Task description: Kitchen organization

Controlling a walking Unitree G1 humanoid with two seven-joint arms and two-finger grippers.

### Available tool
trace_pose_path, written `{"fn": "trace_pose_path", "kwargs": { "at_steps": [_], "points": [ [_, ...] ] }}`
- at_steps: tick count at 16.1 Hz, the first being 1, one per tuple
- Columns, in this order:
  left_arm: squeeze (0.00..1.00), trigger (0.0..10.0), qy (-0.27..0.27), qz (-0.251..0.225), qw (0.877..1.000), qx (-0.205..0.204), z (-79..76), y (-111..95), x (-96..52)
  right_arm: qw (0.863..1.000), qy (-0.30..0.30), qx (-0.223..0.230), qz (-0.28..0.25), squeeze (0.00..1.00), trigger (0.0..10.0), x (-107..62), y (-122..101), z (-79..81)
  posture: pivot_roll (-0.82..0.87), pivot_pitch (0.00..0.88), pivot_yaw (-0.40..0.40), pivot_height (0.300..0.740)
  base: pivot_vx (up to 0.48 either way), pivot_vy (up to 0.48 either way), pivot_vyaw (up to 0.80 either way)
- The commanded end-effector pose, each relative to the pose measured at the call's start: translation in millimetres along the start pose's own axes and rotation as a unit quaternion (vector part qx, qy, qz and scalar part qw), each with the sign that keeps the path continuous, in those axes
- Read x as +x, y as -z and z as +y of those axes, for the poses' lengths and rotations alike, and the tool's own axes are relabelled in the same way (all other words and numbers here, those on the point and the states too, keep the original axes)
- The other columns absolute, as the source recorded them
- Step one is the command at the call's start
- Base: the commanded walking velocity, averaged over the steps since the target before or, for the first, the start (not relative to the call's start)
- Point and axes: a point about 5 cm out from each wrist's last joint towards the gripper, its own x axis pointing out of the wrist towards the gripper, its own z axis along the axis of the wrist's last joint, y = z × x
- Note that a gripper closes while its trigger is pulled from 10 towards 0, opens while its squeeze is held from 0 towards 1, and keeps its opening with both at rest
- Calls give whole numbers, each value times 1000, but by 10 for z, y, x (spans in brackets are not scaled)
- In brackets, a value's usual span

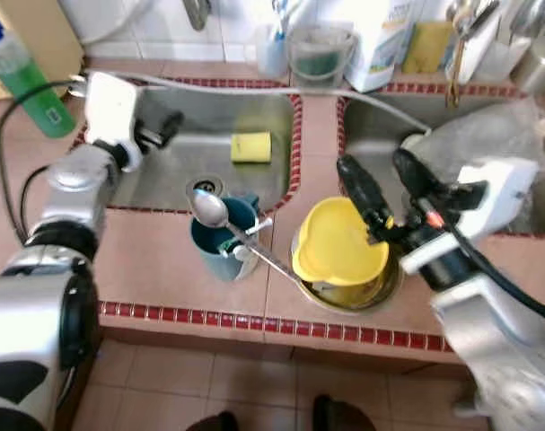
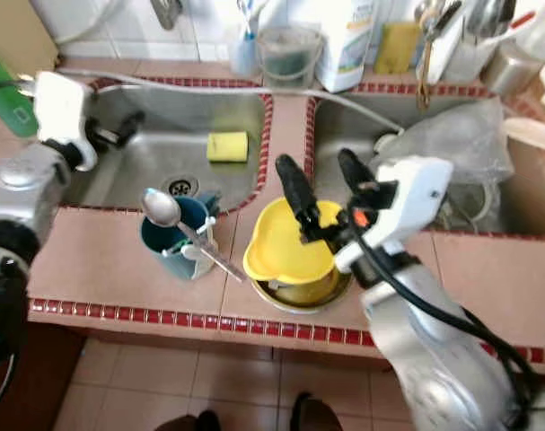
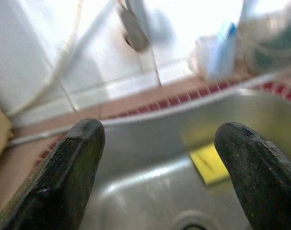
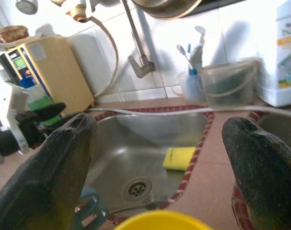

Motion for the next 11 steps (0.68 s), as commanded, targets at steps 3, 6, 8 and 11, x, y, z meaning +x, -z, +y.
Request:
{"fn": "trace_pose_path", "kwargs": {
  "at_steps": [3,6,8,11],
  "points": [
    [0,10000,-14,-49,999,-6,94,-67,-76,1000,-11,-18,-17,0,10000,135,61,-53,-102,87,13,740,0,0,0],
    [0,10000,-14,-82,996,-24,16,-5,-172,999,-28,-39,-23,0,10000,230,155,-91,-68,71,-3,740,0,0,0],
    [0,10000,-20,-91,995,-36,-37,30,-230,998,-38,-51,-26,0,10000,264,191,-100,-52,68,-9,740,0,0,0],
    [0,10000,-9,-106,993,-55,-257,42,-384,996,-47,-68,-31,0,10000,311,281,-148,-31,74,-10,740,0,0,0]
  ]
}}
